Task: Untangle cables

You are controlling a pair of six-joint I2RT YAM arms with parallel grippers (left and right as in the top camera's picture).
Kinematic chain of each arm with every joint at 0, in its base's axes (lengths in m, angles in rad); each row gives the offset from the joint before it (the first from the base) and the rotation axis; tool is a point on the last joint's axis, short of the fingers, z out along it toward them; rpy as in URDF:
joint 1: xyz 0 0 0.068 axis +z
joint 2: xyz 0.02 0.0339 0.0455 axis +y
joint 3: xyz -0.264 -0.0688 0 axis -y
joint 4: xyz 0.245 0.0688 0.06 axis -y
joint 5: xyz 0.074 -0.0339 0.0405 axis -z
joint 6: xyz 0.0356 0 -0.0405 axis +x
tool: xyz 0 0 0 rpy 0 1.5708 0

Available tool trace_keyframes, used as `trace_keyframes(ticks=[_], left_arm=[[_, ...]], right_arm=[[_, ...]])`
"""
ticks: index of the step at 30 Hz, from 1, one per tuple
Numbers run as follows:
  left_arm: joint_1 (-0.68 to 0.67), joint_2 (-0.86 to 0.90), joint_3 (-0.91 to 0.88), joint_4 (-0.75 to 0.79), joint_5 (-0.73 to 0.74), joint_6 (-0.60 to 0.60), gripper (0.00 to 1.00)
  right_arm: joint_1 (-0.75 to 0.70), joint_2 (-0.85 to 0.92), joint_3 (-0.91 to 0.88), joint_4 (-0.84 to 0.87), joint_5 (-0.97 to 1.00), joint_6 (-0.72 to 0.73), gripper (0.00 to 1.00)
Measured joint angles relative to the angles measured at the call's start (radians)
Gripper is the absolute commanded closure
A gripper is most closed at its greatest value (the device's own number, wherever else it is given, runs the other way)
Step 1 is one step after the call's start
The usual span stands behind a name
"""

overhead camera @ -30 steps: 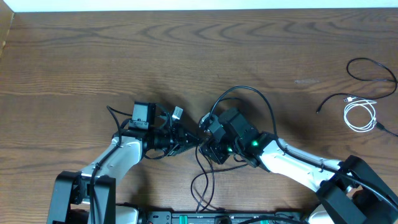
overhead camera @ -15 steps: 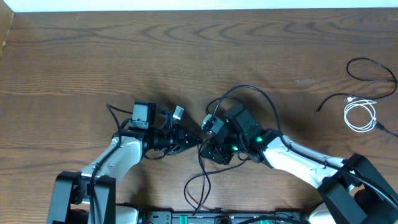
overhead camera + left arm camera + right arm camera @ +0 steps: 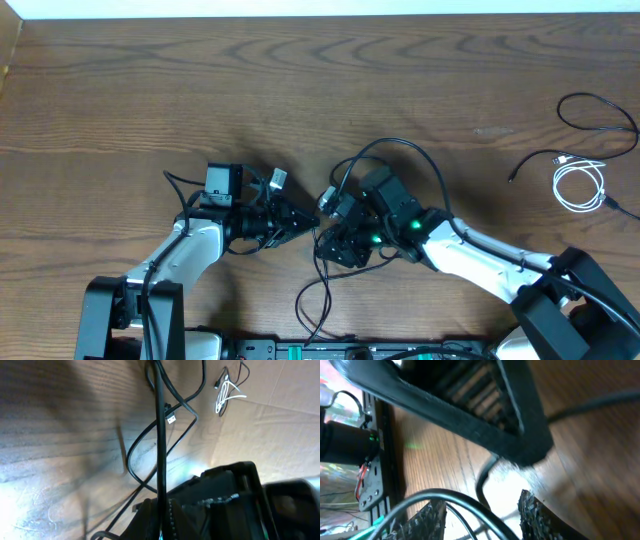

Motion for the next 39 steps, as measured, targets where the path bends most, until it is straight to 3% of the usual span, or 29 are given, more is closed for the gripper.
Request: trace_keyframes(ticks=[5,9,12,13,15,17,21,23,32,39], left_arm=[[0.000,0.000,0.000,0.011,0.029,-0.064,0.92],[0.000,0.000,0.000,0.048,0.101,-0.112,0.92],[0.000,0.000,0.000,0.075,0.132,-0.148,0.92],[0.001,0.000,0.000,0.086,0.137,-0.159,0.92],[0.001,0.000,0.000,0.111,0.134,-0.173,0.91],[0.001,0.002,0.000,0.124,0.126,-0.181,0.73],[0.000,0.003,-0.002,0.134,0.074,-0.193,0.27],[0.007,0.003,-0.002,0.135,0.013,-0.187,0.17],[0.206,0.003,-0.003,0.146,-0.055,-0.187,0.04],[0.373,0.003,-0.003,0.144,-0.016,-0.188,0.02]], right_arm=[[0.017,0.000,0.000,0.049,0.045,0.077,0.58],[0.019,0.000,0.000,0.050,0.103,0.129,0.66],[0.019,0.000,0.000,0.056,0.116,0.153,0.85],[0.023,0.000,0.000,0.061,0.118,0.166,0.97],[0.027,0.000,0.000,0.064,0.116,0.183,0.99],[0.030,-0.001,0.000,0.066,0.119,0.193,0.99],[0.029,0.000,0.000,0.034,0.144,0.206,0.99],[0.029,0.000,0.000,0.014,0.148,0.211,0.99],[-0.002,0.000,0.003,-0.098,0.163,0.236,0.99],[-0.024,0.007,0.193,-0.452,0.185,0.206,0.99]])
